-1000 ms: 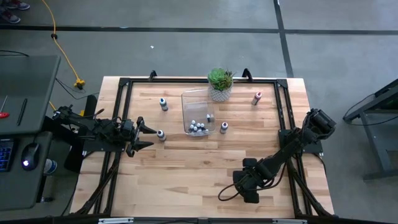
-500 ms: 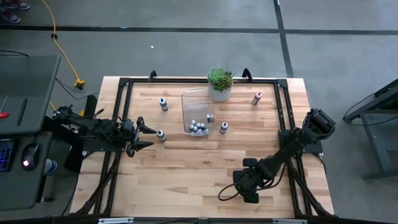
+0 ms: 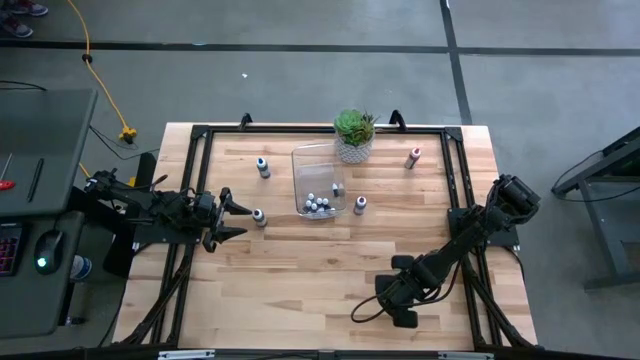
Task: Pick & Place food coloring
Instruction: Put the small blue food coloring bottle into the transparent bin
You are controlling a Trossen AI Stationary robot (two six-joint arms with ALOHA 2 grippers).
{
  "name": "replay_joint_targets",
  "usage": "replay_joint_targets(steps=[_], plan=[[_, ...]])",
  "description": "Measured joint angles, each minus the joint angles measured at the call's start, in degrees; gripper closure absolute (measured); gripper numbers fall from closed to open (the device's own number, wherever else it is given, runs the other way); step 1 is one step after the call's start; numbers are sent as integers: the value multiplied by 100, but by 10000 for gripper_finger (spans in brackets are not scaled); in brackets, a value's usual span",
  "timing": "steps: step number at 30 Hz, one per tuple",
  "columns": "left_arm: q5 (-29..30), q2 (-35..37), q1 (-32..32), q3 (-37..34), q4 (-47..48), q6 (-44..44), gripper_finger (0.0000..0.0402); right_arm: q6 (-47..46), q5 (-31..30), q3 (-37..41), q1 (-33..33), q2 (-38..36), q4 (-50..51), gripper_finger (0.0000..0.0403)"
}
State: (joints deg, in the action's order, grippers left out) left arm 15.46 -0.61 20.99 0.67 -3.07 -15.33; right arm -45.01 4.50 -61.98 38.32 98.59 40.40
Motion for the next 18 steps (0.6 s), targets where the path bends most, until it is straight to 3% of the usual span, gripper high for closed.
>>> replay_joint_targets(steps=[18], plan=[[1,1,1,0,0,0,130,-2,3,-8,-165,11,-195,370]])
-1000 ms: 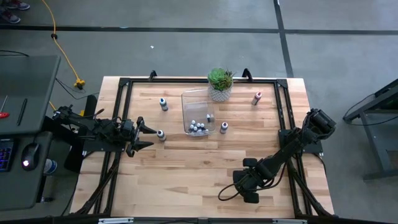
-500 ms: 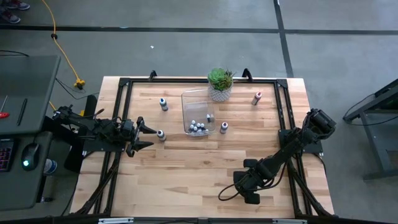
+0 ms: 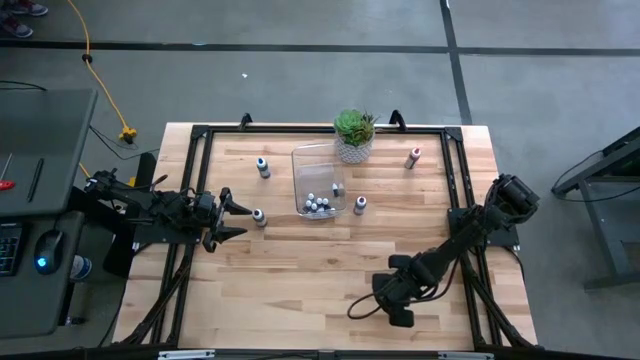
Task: Pick & Place food coloring
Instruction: Put the small blue food coloring bottle into the transparent bin
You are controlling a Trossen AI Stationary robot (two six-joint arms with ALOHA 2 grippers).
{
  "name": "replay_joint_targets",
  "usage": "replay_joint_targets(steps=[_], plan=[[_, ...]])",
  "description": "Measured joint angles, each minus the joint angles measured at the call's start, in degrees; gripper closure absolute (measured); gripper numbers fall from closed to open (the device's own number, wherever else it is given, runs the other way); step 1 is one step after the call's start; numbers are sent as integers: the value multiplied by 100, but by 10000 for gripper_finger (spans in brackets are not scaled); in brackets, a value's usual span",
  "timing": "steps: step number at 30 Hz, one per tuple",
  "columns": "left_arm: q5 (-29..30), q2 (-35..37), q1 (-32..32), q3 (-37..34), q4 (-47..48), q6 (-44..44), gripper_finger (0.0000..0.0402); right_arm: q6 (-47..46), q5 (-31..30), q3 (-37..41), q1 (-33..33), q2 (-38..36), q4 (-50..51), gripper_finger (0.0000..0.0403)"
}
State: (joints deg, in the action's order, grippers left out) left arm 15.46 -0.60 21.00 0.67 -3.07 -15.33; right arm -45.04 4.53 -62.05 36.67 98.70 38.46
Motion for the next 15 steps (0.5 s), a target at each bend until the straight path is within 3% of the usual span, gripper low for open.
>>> replay_joint_targets(steps=[15], plan=[[-1,0,-1,0,0,0,130,5,-107,-20,-31,2,-2,372]])
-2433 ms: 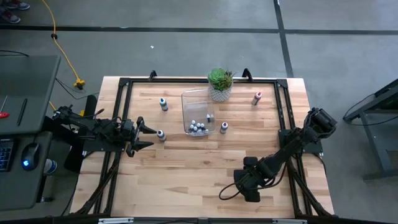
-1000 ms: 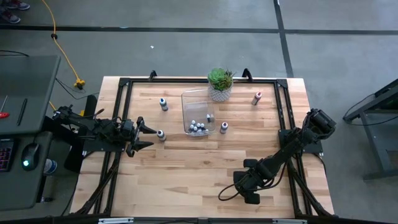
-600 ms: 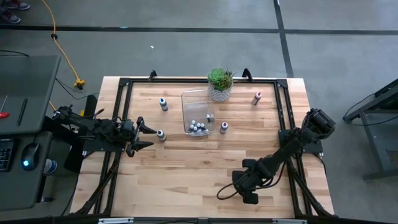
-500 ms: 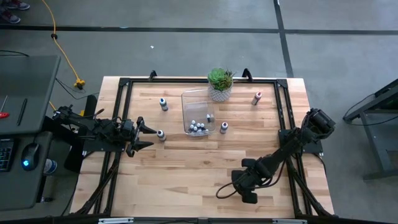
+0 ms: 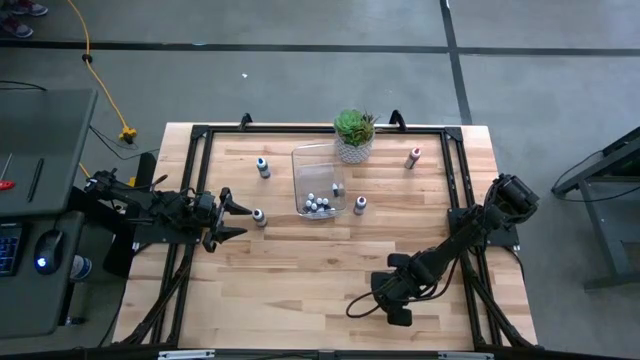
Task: Pick & Place food coloring
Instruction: Put the small blue food coloring bottle into the transparent bin
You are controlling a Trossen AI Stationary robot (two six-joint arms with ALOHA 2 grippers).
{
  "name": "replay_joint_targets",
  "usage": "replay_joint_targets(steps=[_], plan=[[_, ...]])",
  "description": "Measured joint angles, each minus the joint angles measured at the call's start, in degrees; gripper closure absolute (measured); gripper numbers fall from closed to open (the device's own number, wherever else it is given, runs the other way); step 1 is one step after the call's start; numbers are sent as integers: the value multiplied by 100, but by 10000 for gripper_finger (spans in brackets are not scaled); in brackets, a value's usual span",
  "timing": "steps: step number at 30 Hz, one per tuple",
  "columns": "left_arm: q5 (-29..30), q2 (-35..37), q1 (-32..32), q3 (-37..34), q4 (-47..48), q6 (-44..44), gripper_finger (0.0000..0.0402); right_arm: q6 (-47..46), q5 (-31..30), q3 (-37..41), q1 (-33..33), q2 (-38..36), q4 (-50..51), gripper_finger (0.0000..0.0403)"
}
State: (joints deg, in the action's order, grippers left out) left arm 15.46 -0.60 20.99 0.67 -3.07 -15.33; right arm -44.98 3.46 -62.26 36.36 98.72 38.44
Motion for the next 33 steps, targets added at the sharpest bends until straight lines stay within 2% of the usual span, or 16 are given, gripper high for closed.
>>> replay_joint_targets(steps=[5,10,14,33], plan=[[1,0,2,0,0,0,130,116,-95,-157,-51,-4,85,382],[1,0,2,0,0,2,130,301,-449,-566,-120,16,702,400],[0,0,2,0,0,0,130,307,-608,-660,-179,13,927,394],[-1,-2,0,0,0,0,130,330,-767,-660,-293,9,893,401]])
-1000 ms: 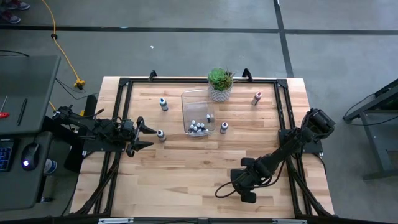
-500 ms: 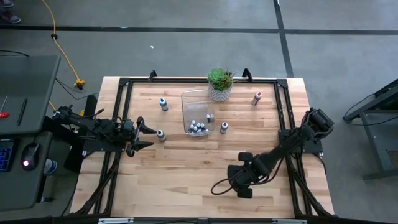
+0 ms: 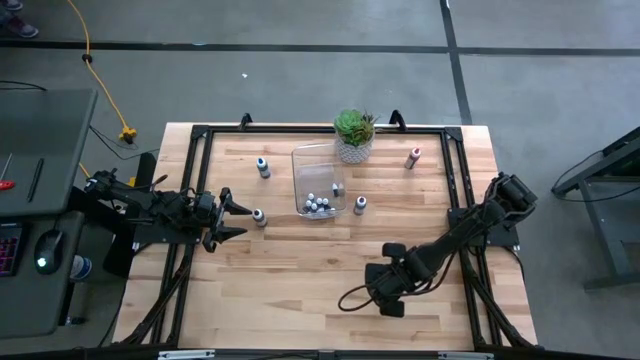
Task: Pick & Place food coloring
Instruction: Put the small blue food coloring bottle into the transparent bin, then put the big black food coloring bottle into the transparent bin
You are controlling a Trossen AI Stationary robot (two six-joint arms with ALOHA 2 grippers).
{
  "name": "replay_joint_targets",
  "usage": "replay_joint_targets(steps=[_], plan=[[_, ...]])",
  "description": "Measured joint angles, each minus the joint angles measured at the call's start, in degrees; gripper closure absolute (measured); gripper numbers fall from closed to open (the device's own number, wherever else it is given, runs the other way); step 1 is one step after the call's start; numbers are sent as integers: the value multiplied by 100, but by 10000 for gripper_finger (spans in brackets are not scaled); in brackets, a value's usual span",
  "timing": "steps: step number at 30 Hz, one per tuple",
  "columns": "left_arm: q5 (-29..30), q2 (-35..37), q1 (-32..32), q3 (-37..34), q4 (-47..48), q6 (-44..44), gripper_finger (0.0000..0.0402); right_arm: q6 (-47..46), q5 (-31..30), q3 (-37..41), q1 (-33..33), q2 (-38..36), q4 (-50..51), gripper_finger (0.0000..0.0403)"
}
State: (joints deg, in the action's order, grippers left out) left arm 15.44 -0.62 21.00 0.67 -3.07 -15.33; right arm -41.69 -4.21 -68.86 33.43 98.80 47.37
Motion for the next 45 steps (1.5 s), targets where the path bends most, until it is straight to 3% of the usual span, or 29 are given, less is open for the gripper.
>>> replay_joint_targets(steps=[6,14,18,25,31,39,45], plan=[[2,2,2,0,0,0,130,442,-121,-247,-340,-1,-251,401],[0,1,1,0,0,0,130,1875,-1577,-1804,-1309,-11,368,402],[2,2,2,0,0,0,130,2613,-1956,-2338,-1980,16,291,402],[1,1,1,0,0,0,130,3404,-1299,-2592,-3041,510,13,400],[0,0,2,0,0,0,130,3431,-577,-2598,-3672,1121,-76,400],[2,2,0,0,0,0,130,3577,-391,-2601,-3746,1277,-509,402],[1,0,0,0,0,0,130,3527,-586,-2599,-3732,1283,-549,402]])
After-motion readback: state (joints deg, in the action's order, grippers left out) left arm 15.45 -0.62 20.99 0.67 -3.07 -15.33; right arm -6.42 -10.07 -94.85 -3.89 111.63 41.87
